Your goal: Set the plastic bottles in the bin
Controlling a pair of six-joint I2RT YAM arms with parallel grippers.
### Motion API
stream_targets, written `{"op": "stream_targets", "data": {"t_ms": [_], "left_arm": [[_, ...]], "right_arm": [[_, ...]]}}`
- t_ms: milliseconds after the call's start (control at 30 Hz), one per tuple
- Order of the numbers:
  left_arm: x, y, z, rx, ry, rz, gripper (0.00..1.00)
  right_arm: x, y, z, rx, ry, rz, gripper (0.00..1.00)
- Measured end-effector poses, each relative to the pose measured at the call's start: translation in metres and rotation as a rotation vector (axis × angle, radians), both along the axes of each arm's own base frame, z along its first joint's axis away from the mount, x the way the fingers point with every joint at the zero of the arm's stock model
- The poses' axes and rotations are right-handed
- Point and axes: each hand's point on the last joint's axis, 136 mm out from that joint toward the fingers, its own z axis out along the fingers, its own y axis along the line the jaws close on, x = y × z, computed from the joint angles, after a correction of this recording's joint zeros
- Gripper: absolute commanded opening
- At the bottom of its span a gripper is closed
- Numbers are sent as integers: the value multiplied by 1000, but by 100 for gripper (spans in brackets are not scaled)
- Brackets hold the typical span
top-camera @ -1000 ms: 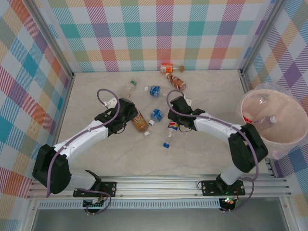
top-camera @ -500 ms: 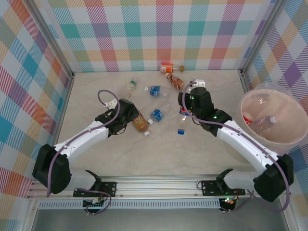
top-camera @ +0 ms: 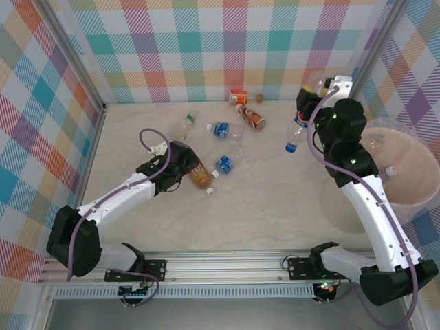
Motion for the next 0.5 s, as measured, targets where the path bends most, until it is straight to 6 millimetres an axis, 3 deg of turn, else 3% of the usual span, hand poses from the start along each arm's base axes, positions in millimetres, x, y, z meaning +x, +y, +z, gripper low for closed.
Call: {"op": "stream_targets", "data": {"t_ms": [200,333,500], "left_arm": [[1,-2,0,-12,-6,2,100],[1,-2,-1,-14,-4,0,100],[1,-2,-2,-13,-1,0,100]], "right_arm": [[-6,-33,42,-33,-85,-67,42],[-9,-60,47,-99,-88,-155,43],[-26,-123,49,-233,-56,-401,43]]}}
